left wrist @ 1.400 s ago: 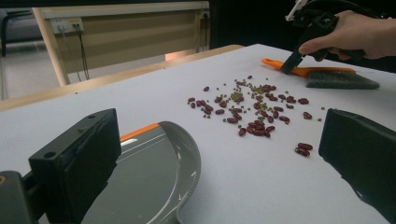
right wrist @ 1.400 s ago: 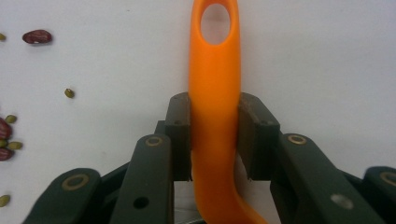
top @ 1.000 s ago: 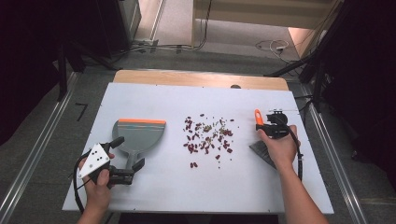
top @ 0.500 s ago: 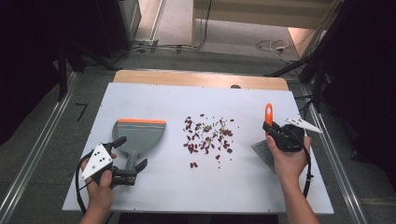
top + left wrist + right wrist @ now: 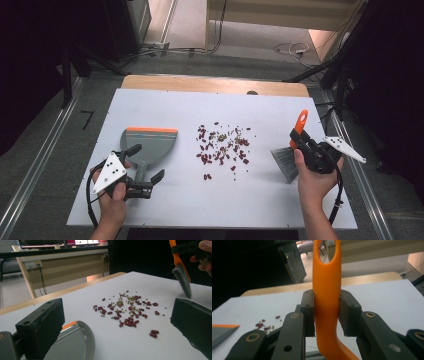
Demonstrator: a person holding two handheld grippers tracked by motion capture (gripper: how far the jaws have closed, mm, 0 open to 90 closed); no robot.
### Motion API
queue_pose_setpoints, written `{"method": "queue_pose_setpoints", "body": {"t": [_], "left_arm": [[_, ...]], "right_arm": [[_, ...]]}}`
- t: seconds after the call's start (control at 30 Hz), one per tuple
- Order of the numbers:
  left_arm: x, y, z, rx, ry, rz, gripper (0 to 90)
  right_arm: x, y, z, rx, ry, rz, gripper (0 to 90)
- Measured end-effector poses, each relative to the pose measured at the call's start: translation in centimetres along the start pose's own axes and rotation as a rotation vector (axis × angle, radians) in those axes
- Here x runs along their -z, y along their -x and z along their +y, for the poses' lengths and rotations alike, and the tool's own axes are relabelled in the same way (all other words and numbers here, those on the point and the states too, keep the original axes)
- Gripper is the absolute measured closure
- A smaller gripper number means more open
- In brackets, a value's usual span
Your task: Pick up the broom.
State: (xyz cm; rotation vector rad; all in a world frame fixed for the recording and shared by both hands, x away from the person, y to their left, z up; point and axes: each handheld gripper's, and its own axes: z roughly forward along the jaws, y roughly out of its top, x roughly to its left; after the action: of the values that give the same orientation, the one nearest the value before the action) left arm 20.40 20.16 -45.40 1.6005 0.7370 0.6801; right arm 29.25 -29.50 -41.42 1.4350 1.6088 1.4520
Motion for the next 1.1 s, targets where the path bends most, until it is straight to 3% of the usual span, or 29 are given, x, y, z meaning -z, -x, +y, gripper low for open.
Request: {"method": "queue_pose_setpoints", "body": {"t": [0.17,0.3,0.43,0.5,0.57,0.9,0.93,1.1], "left_arm": [[-0.3,0.5,0.4,-0.008,0.009,-0.013,0.0],[-0.6,1.3,1.0,-0.043,0.001,-0.019,0.0],[-1.3,2.6,1.7,-0.063,-0.003,-0.049,0.0],[-1.7,3.2,2.0,-0.058,-0.003,-0.082,0.0],[-2.3,4.2,2.3,-0.034,0.002,-0.107,0.0],[-4.0,7.0,2.9,0.025,0.001,-0.166,4.8],[-4.5,7.5,3.0,0.039,-0.009,-0.186,6.1],[-5.5,8.9,2.9,0.058,-0.042,-0.204,11.8]], "right_arm": [[0.6,-1.3,0.5,0.019,0.044,0.033,66.9],[0.9,-2.4,0.7,0.034,0.048,0.046,66.9],[1.3,-4.3,0.8,0.037,0.063,0.099,66.9],[1.4,-4.7,0.8,0.044,0.067,0.109,66.9],[1.6,-6.2,0.9,0.061,0.07,0.147,66.9],[2.2,-10.5,0.4,0.102,0.07,0.261,66.8],[2.3,-11.0,0.3,0.104,0.07,0.272,66.8],[2.6,-12.6,0.0,0.122,0.072,0.315,66.8]]}}
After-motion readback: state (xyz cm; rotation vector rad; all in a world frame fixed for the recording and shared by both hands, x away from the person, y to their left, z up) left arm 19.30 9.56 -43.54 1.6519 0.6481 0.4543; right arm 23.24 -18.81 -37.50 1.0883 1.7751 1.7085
